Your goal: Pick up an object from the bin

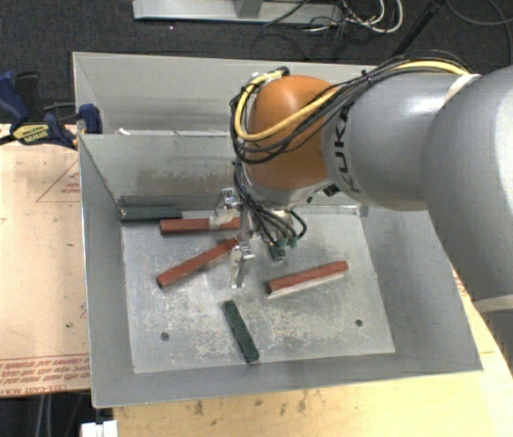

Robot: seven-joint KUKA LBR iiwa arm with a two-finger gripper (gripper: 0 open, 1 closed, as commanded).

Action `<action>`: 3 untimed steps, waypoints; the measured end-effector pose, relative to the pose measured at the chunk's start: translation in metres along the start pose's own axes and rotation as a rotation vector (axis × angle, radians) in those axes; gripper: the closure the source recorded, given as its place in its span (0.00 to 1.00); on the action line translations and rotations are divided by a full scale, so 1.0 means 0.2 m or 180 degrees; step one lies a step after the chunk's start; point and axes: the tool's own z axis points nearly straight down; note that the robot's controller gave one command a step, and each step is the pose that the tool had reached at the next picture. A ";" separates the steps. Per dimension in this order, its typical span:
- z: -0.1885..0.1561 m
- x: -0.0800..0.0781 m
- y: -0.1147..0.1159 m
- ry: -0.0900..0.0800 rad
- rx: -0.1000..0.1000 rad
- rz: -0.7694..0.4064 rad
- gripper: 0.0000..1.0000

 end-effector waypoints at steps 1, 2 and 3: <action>0.11 -0.18 0.08 -0.0001 -0.0004 0.0190 1.00; 0.11 -0.18 0.08 -0.0001 -0.0004 0.0192 1.00; -0.09 -0.18 0.10 -0.0015 -0.0003 0.0126 0.00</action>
Offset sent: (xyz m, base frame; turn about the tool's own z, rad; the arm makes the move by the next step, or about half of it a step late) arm 0.0000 0.0000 0.0000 0.0000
